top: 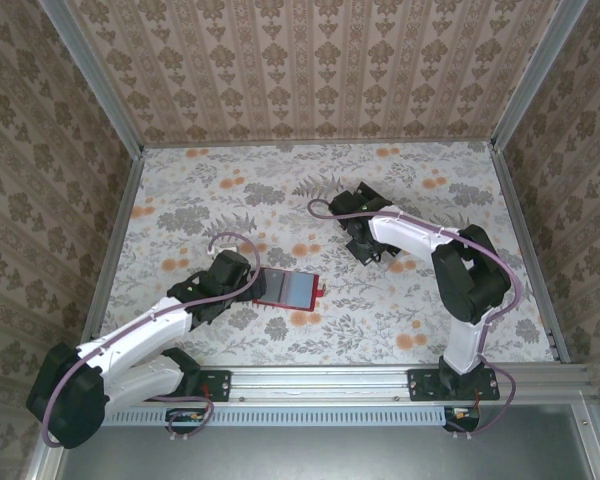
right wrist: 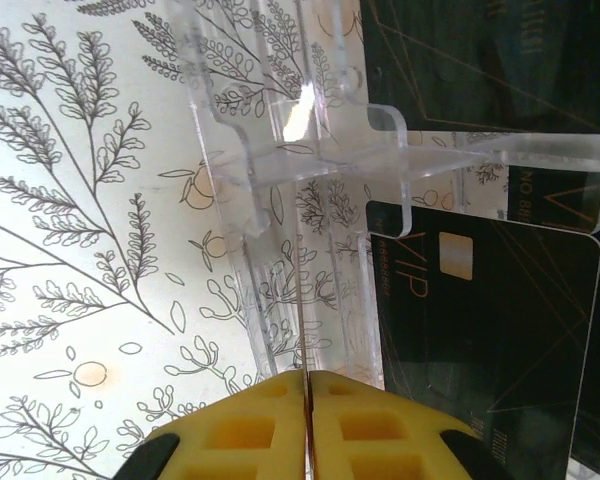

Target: Put the credit cards into the card holder

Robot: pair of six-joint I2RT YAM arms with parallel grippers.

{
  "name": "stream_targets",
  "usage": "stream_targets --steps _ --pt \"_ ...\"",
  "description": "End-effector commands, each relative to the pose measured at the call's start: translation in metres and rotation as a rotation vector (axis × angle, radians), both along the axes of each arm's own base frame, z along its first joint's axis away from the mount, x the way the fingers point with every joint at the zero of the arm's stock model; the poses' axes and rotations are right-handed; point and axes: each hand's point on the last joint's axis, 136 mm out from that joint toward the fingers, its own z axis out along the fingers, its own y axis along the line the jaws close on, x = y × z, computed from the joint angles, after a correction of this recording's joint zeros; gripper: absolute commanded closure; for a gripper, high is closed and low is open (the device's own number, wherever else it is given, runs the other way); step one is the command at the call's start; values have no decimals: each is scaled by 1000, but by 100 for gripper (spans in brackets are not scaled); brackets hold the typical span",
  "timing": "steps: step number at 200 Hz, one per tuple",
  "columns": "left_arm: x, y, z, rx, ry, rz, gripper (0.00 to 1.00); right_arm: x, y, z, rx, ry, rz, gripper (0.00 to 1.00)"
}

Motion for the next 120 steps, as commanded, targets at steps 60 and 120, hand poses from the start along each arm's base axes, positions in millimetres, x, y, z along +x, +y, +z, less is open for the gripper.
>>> stream_targets --steps 60,120 --pt "7 -6 15 -5 -23 -29 0 4 12 37 79 -33 76 100" --pt "9 -2 13 11 -31 -3 0 -11 55 109 339 -147 37 100"
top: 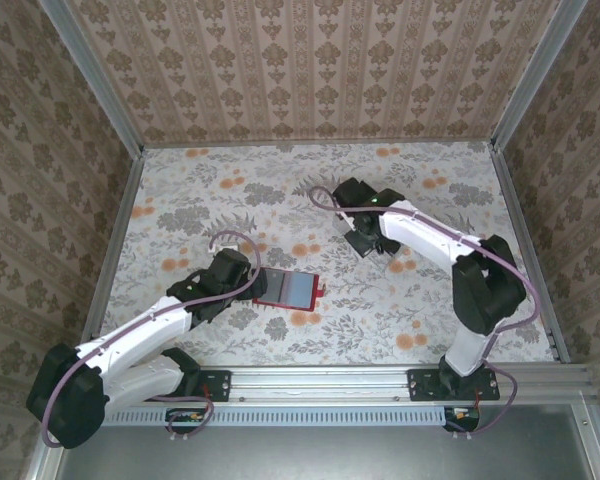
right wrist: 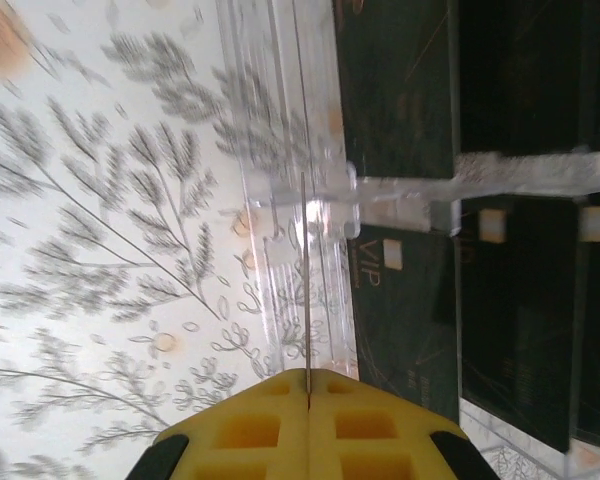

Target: Put the credit cards into the card holder

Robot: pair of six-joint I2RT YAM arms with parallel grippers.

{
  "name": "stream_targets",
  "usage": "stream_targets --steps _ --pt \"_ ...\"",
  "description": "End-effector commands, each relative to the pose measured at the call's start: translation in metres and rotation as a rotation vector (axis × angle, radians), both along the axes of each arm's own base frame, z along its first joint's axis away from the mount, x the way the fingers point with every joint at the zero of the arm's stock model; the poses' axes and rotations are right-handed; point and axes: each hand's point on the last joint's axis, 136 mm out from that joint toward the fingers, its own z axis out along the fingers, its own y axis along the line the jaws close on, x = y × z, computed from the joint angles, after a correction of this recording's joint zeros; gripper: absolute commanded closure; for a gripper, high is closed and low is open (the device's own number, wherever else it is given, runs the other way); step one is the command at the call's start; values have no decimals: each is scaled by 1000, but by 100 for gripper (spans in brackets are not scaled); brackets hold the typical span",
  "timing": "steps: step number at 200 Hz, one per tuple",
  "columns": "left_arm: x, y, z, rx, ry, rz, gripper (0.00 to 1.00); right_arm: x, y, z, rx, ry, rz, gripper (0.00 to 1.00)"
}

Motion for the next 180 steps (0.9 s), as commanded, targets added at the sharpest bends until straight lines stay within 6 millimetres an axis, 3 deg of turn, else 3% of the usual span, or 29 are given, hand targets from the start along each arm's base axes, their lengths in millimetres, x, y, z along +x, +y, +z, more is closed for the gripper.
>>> stream_targets --steps 1,35,63,81,129,180 --pt "7 2 8 14 -21 14 0 -16 31 48 195 -50 -16 100" --pt "10 7 6 33 -32 52 0 -42 96 60 529 -30 -98 100" --pt "11 12 5 44 -36 79 0 -59 152 51 819 4 -210 100" --pt "11 14 5 51 -38 90 0 -67 175 38 917 20 -291 100" --pt "11 15 5 47 -40 94 0 -78 200 -8 921 20 -432 100" --pt "11 14 3 41 -40 91 0 -86 197 -42 879 31 -487 100"
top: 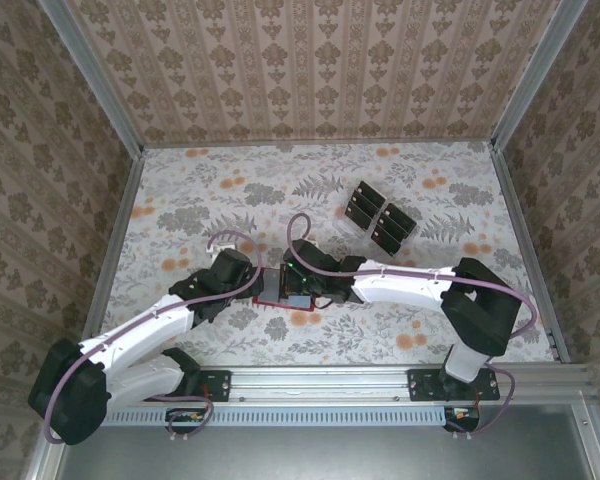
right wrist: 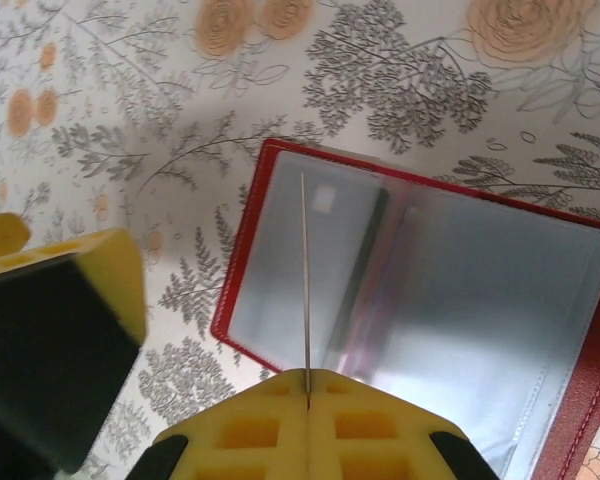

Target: Put the credit cards into the card holder

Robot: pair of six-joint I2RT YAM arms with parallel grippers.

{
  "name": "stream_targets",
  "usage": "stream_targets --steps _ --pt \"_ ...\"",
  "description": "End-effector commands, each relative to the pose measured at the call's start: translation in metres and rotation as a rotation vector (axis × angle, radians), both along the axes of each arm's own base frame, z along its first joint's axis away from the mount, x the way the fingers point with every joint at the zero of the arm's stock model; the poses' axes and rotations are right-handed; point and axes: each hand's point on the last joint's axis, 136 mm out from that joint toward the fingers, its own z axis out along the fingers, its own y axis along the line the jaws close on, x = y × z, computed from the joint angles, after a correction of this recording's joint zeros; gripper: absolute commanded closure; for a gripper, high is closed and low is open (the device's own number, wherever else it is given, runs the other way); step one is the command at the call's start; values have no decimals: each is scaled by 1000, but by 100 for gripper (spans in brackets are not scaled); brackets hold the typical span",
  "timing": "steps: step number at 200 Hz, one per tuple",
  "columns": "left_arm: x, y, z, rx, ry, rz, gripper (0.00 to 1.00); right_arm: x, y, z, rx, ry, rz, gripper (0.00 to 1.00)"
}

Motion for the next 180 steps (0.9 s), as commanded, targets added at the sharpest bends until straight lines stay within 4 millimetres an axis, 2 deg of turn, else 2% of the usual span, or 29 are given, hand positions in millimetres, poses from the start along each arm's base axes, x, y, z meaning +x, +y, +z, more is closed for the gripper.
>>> stream_targets --steps 1,103,180 --pt "5 2 6 -12 -21 30 0 4 -2 -8 17 -5 -79 100" --pt "4 0 4 -19 -14 22 0 -12 -30 -49 -109 63 -49 100" --pt "0 -4 1 -30 -1 0 0 -1 -62 -42 -217 83 92 100"
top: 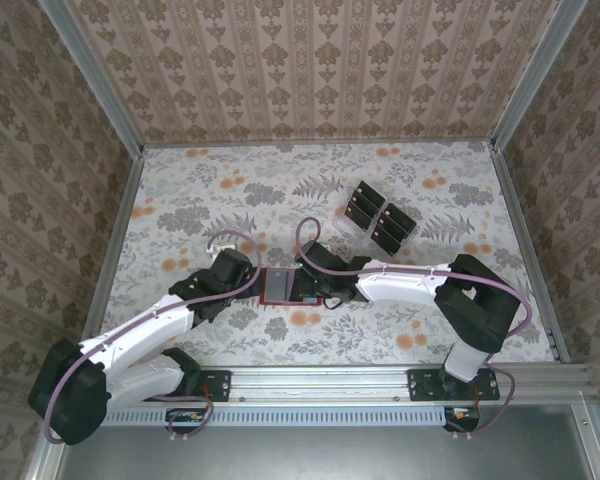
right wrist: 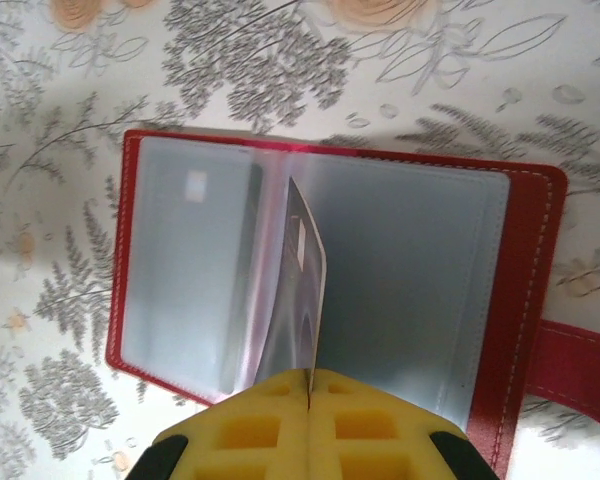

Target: Put the credit cards into the card holder

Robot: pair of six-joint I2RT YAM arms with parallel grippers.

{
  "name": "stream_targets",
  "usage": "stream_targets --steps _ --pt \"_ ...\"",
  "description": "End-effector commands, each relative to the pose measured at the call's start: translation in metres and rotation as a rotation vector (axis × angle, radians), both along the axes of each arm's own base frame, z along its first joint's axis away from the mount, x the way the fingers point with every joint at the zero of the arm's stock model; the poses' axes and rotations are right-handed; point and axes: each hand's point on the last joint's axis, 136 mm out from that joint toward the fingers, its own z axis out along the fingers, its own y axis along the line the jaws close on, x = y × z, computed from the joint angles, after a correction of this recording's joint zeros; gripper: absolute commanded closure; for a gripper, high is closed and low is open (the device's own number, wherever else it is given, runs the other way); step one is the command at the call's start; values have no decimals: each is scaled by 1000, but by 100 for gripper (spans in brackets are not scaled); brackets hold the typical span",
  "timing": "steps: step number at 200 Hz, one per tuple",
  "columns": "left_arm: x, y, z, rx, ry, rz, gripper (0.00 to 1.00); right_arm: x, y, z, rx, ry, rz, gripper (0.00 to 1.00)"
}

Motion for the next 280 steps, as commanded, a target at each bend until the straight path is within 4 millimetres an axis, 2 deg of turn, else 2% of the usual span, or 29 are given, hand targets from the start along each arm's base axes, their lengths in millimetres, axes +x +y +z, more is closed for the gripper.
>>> stream_targets --steps 1,36,71,88,110,159,280 --pt "0 -3 1 -23 -3 2 0 -7 -23 -5 -106 45 89 100" --pt "1 -11 -6 -30 15 -31 0 -5 -11 4 -27 39 145 100" --pt "3 -29 -17 -39 63 -90 0 -4 6 40 135 -30 170 100" --pt "4 -36 -20 -24 68 -109 0 -1 4 57 192 -70 150 100" --pt "4 -43 -22 -1 65 -134 0 2 -5 66 246 -108 105 100" --pt "2 -55 -25 38 50 -160 0 9 -29 55 344 -145 6 100" --pt "-1 -46 -45 161 85 -143 0 12 -25 33 433 -153 -31 100"
